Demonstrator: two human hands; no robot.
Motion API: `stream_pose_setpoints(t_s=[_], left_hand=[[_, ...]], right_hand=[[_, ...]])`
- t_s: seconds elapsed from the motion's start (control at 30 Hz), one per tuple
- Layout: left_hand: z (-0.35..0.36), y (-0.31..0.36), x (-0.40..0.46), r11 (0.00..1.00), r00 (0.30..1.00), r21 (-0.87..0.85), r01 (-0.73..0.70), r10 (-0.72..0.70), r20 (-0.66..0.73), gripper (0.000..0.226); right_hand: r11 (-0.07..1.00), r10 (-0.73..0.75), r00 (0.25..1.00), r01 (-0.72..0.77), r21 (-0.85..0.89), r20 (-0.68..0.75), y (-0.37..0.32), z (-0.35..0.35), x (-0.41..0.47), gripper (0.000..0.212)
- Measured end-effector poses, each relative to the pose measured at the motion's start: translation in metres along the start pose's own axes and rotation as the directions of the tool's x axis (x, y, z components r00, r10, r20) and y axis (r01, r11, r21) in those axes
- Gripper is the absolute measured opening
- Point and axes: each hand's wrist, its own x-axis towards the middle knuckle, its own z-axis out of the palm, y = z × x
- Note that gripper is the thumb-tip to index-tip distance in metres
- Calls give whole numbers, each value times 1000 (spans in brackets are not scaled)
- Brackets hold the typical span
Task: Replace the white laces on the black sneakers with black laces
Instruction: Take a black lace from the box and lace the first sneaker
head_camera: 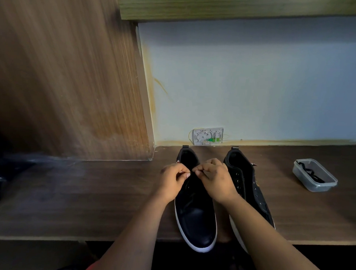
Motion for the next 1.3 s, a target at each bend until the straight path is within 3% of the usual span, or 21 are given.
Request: stream_pose_setpoints(t_s=[0.07, 0.2, 0.3, 0.47, 0.6, 0.73, 0.8, 0.87, 0.93, 1.17, 1.3], left_hand=[[-1, -2, 2, 1000, 999, 8, 12, -12, 30, 6], [-6, 1, 1, 999, 998, 41, 11, -13, 67, 8], [-9, 2, 0, 997, 999, 71, 9, -13, 50, 8], [-13, 1, 0, 998, 998, 62, 2, -6, 59, 7], [-13, 4, 0, 996, 998, 92, -6, 0, 65, 7], [-15, 5, 0, 981, 995, 186, -59, 43, 91, 12], [-16, 7, 0, 965, 993, 252, -66, 40, 107, 8], [-19, 12, 0, 957, 991, 287, -44, 5, 135, 14], [-23, 15, 2, 937, 984, 348, -32, -32, 175, 24], [-39, 5, 2, 896, 996, 444, -6, -36, 86, 25], [-36, 5, 1, 926, 998, 377, 3, -24, 51, 38]], right_hand=[[998, -25, 995, 29, 49, -96, -7, -2, -6, 6], [992, 10, 999, -16, -123, -53, -13, 7, -15, 17], [994, 78, 989, -87, -70, -126, -15, 12, -15, 20], [987, 141, 984, -148, -56, -111, -20, 16, -15, 15], [991, 111, 987, -119, -57, -117, -20, 16, -17, 12], [989, 95, 984, -76, 129, -148, -19, 4, -20, 23], [914, 130, 973, -43, 403, -192, -23, -5, -23, 23], [713, 177, 963, 16, 701, -202, -31, -17, -26, 21], [505, 222, 961, 29, 863, -162, -35, -32, -29, 17], [350, 339, 939, -64, 935, -63, -24, -58, -26, 12], [346, 331, 944, -135, 929, 15, -18, -60, -25, 17]])
